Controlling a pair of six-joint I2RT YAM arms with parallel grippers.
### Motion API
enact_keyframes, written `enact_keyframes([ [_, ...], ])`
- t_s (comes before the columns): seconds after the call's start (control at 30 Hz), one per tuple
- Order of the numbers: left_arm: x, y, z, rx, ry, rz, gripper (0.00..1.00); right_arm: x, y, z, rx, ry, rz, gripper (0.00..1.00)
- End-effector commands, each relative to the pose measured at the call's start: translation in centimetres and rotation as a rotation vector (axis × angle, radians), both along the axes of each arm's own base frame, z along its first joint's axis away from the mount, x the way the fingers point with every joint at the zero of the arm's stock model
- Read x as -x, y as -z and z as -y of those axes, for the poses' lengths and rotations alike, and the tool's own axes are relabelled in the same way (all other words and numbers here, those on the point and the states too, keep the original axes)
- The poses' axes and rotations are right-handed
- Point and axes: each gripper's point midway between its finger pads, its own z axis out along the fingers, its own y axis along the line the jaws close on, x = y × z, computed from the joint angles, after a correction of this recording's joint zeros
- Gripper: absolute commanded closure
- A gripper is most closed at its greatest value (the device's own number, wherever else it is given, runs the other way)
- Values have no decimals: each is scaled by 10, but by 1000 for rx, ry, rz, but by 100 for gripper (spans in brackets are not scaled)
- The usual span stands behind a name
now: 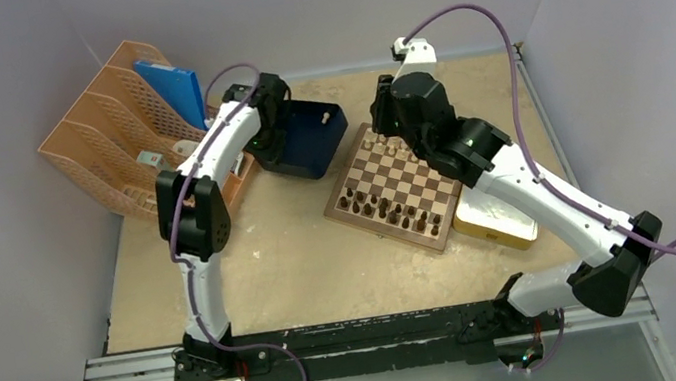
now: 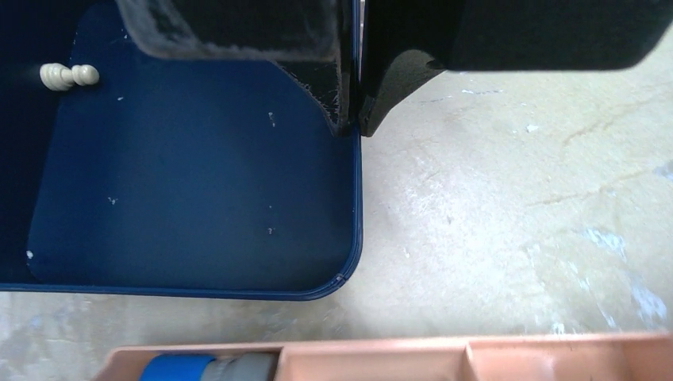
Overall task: Set up the chess pieces on the board
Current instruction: Place the storage box at the center of the board.
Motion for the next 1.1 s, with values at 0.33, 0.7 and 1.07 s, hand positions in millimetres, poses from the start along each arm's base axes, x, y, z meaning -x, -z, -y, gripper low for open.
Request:
enact_keyframes([
  [0.33,3,47,-1,-102,-120,-2,100,6,-26,16,-1,20,82,67],
  [0.7,6,49,18,-50,-1,55,100,3,-20,11,-6,9,73,67],
  [1.07,18,53,29,18,-31,23,100,3,-17,8,-8,0,69,66],
])
